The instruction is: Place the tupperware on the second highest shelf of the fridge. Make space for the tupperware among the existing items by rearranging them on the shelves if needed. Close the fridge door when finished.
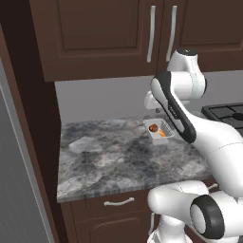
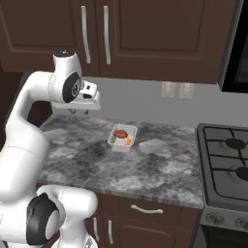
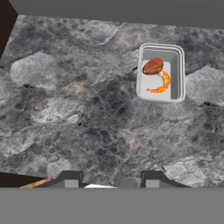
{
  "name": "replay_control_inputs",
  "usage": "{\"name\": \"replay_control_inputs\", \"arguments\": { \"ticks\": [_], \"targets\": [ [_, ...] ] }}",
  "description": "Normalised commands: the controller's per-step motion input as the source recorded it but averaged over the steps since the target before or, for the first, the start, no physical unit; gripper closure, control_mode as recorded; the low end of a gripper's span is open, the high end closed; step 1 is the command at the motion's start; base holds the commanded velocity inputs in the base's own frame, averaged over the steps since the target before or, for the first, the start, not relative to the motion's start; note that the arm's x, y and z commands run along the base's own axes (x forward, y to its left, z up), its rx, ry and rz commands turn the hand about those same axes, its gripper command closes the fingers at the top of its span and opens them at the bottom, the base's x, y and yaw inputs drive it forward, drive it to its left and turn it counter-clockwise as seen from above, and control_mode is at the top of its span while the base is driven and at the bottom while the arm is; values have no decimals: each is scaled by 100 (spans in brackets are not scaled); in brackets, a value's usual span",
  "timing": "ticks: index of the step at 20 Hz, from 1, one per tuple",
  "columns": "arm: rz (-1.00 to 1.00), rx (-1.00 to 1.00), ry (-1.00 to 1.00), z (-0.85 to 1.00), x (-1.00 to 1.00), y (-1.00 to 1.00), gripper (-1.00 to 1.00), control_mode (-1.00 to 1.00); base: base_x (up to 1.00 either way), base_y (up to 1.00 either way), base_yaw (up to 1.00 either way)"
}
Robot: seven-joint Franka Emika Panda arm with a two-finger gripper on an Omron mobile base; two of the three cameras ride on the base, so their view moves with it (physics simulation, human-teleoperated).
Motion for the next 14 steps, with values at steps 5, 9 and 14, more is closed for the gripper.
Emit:
{"name": "replay_control_inputs", "arguments": {
  "ticks": [5,9,14],
  "targets": [
    [-8,0,-1,-18,-27,-2,-100,-100,0,0,0],
    [-36,1,-8,-49,-48,-13,-100,-100,0,0,0],
    [-54,8,-20,-44,-6,-33,-100,-100,0,0,0]
  ]
}}
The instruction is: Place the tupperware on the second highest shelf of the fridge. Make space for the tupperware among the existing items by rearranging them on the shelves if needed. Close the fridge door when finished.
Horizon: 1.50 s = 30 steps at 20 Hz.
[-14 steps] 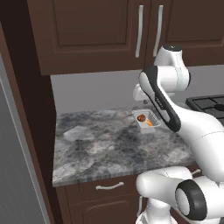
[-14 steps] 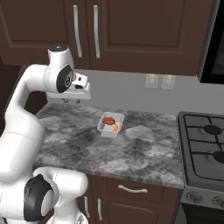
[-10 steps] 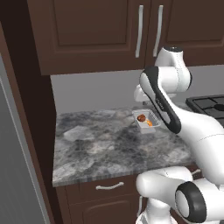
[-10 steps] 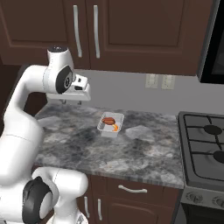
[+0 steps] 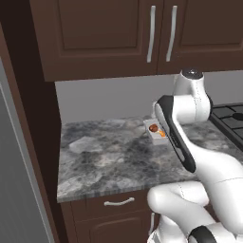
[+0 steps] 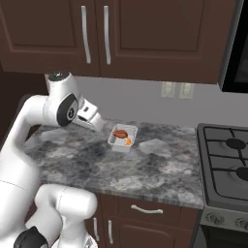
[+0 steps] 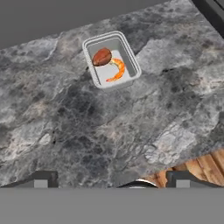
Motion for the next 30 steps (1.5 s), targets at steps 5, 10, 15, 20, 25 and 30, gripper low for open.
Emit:
{"name": "replay_control_inputs", "arguments": {
  "ticks": [5,10,15,20,25,30],
  "targets": [
    [-68,20,-5,-55,2,-46,-100,-100,0,0,0],
    [-33,29,5,-39,26,-65,-100,-100,0,0,0],
    [-19,27,18,-9,45,-49,-100,-100,0,0,0],
    [-8,13,19,-1,50,-11,-100,-100,0,0,0],
    [-1,1,9,-24,37,0,-100,-100,0,0,0],
    [0,0,8,-48,36,0,-100,-100,0,0,0]
  ]
}}
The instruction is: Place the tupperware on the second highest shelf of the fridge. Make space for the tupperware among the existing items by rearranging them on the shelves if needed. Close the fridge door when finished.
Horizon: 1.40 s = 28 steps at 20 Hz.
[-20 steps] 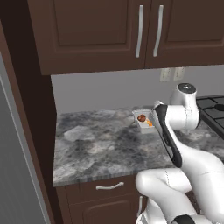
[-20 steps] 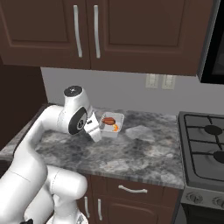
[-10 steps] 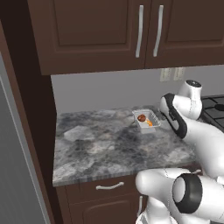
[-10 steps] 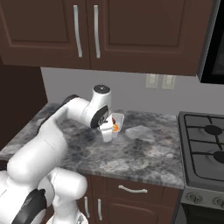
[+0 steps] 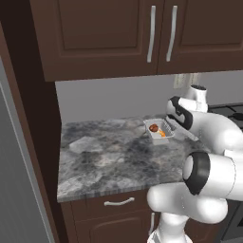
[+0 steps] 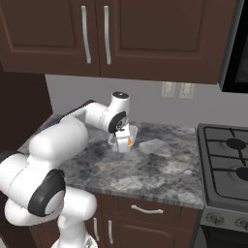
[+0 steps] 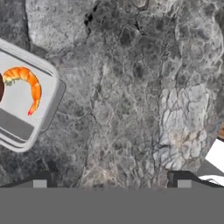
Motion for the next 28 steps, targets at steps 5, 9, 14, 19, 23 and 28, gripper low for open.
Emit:
{"name": "replay_control_inputs", "arguments": {
  "ticks": [5,9,14,19,23,28],
  "targets": [
    [0,0,4,-60,34,2,-100,-100,0,0,0],
    [0,0,0,-41,36,4,-100,-100,0,0,0],
    [0,0,0,-20,39,7,-100,-100,0,0,0],
    [-1,0,0,-27,39,7,-100,-100,0,0,0],
    [0,0,0,-33,31,1,-100,-100,0,0,0],
    [0,0,0,-33,29,0,-100,-100,0,0,0]
  ]
}}
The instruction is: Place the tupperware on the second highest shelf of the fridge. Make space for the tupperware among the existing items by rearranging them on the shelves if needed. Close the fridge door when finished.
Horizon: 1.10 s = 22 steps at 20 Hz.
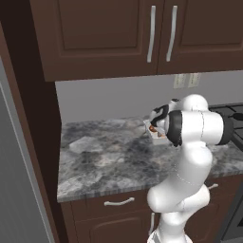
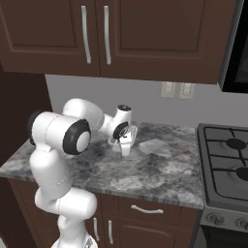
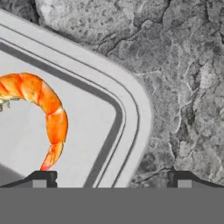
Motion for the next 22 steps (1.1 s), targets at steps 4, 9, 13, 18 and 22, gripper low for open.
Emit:
{"name": "replay_control_inputs", "arguments": {
  "ticks": [4,9,13,18,22],
  "targets": [
    [0,0,0,-41,23,0,-100,-100,0,0,0],
    [-1,0,-1,-27,4,2,100,-100,0,0,0],
    [0,0,0,0,0,1,100,-100,0,0,0],
    [-1,0,-1,5,-33,9,100,-100,0,0,0],
    [0,-1,-11,31,-97,15,100,-100,0,0,0]
  ]
}}
